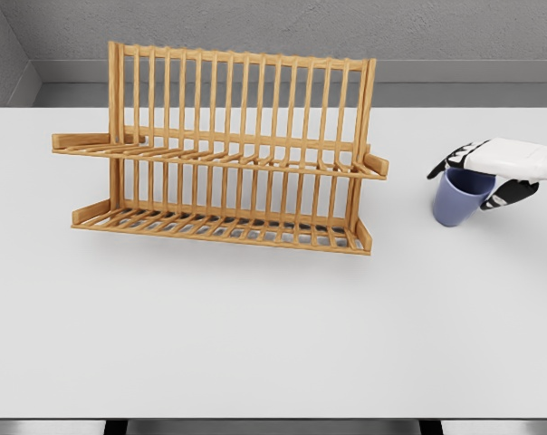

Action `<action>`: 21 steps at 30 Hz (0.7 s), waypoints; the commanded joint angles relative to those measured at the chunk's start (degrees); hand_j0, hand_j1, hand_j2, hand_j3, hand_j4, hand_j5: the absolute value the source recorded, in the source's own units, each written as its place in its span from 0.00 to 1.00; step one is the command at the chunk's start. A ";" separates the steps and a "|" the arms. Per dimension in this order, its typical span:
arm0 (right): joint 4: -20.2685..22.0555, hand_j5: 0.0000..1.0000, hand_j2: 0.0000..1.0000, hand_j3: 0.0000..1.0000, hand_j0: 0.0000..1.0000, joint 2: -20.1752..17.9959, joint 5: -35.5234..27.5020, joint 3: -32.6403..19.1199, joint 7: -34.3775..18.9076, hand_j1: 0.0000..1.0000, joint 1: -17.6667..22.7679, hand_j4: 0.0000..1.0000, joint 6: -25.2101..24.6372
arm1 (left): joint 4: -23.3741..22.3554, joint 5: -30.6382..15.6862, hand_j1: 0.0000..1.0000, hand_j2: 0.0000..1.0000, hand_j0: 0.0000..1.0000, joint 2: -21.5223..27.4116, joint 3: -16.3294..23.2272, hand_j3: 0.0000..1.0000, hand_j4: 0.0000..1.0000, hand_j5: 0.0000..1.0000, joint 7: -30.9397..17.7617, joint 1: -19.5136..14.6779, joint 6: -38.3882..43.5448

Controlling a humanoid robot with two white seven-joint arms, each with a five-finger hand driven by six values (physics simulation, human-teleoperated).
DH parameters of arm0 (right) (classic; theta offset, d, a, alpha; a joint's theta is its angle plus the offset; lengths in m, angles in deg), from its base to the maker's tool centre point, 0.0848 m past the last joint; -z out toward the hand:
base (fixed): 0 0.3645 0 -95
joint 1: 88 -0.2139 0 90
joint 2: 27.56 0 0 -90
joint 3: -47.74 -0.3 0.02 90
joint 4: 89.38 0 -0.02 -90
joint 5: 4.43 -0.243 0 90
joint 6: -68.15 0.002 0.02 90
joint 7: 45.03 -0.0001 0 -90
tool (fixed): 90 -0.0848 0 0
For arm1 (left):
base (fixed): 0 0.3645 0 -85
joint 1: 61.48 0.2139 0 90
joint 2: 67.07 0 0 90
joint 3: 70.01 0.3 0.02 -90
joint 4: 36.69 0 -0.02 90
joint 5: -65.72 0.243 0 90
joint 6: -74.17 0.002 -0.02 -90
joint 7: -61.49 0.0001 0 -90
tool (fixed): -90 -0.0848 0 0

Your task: Right arm put cup on second shelf

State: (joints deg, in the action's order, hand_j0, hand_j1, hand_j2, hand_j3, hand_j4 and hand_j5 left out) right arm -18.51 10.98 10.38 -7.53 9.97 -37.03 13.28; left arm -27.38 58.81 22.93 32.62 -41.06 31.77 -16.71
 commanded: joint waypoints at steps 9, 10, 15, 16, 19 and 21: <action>0.94 0.61 0.61 0.61 0.61 -0.13 -0.39 -0.62 0.00 0.61 -1.14 0.61 -0.13 | 0.00 -0.03 1.00 1.00 1.00 0.00 0.02 1.00 1.00 1.00 -0.02 0.00 0.00; 1.38 0.61 0.61 0.61 0.61 -0.22 -0.39 -0.80 0.00 0.61 -1.14 0.61 -0.13 | 0.00 -0.03 1.00 1.00 1.00 0.00 0.02 1.00 1.00 1.00 -0.02 0.00 0.00; 1.82 0.58 0.58 0.58 0.58 -0.22 -0.31 -0.80 0.00 0.58 -3.95 0.58 -0.13 | 0.00 -0.03 1.00 1.00 1.00 0.00 -0.07 1.00 1.00 1.00 -0.02 0.00 0.00; 1.82 0.56 0.56 0.56 0.56 -0.22 -0.31 -0.80 0.00 0.56 -4.04 0.56 -0.13 | 0.00 -0.03 1.00 1.00 1.00 0.00 0.02 1.00 1.00 1.00 -0.02 0.00 0.00; 3.05 0.57 0.57 0.57 0.57 -0.22 -0.31 -2.56 0.00 0.57 -4.39 0.57 -0.13 | 0.00 -0.03 1.00 1.00 1.00 0.00 0.02 1.00 1.00 1.00 -0.02 0.00 0.00; 4.72 0.57 0.57 0.57 0.57 -0.22 -0.31 -4.23 0.00 0.57 -4.48 0.57 -0.13 | 0.00 -0.03 1.00 1.00 1.00 0.00 0.02 1.00 1.00 1.00 -0.02 0.00 0.00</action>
State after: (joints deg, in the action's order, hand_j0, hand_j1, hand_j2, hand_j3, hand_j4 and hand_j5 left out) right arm -14.90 10.81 10.45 -10.45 9.92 -41.51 13.34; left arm -27.38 58.81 22.93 32.63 -41.06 31.77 -16.71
